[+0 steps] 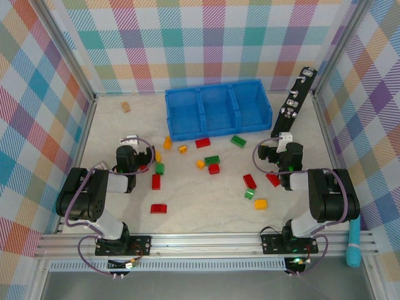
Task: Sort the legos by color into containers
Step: Pick up the lego from the middle-right of the table.
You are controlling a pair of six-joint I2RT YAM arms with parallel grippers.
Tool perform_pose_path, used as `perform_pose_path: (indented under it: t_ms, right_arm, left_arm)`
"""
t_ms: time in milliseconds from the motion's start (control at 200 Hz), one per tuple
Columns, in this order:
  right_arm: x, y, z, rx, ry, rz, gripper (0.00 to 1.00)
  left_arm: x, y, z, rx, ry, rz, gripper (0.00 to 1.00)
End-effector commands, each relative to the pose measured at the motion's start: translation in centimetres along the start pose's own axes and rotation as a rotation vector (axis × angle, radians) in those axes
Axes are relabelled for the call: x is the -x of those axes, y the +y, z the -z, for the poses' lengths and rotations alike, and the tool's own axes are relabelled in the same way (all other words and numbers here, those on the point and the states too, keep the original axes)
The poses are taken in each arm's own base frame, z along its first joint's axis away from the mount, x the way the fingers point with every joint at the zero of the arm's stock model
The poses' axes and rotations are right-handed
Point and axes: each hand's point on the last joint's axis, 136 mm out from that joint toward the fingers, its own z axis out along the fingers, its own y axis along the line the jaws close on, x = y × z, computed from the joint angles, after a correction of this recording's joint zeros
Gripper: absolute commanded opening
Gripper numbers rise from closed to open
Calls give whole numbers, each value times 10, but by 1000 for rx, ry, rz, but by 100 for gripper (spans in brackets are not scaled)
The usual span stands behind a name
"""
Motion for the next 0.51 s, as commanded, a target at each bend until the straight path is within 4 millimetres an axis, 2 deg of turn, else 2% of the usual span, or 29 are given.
perform_pose_path:
  t_ms: [0, 55, 140, 190, 240, 310, 370, 500]
  right_arm:
    - [14, 5, -1, 25, -38, 14, 99]
    - [14, 5, 0, 24, -39, 13, 99]
    - [29, -11, 4, -73, -4, -32, 99]
    - [36, -15, 10, -114, 86, -76, 99]
    - [48, -11, 19, -105, 132, -111, 99]
    - [55, -9, 37, -118, 191, -189, 99]
    - [53, -11, 52, -157, 267, -242, 99]
    - [41, -19, 90, -266, 380, -350, 99]
  left_arm:
    - [9, 0, -1, -8, -24, -6, 100]
    - [9, 0, -2, -10, -19, -6, 100]
    - [13, 6, 1, 26, -36, 8, 100]
    - [22, 8, 0, 42, -14, 13, 100]
    - [35, 3, 5, 51, 21, -14, 100]
    - [68, 4, 20, 112, 29, -2, 100]
    - [97, -2, 35, 113, 52, 59, 100]
    - [145, -33, 63, 40, 88, 47, 100]
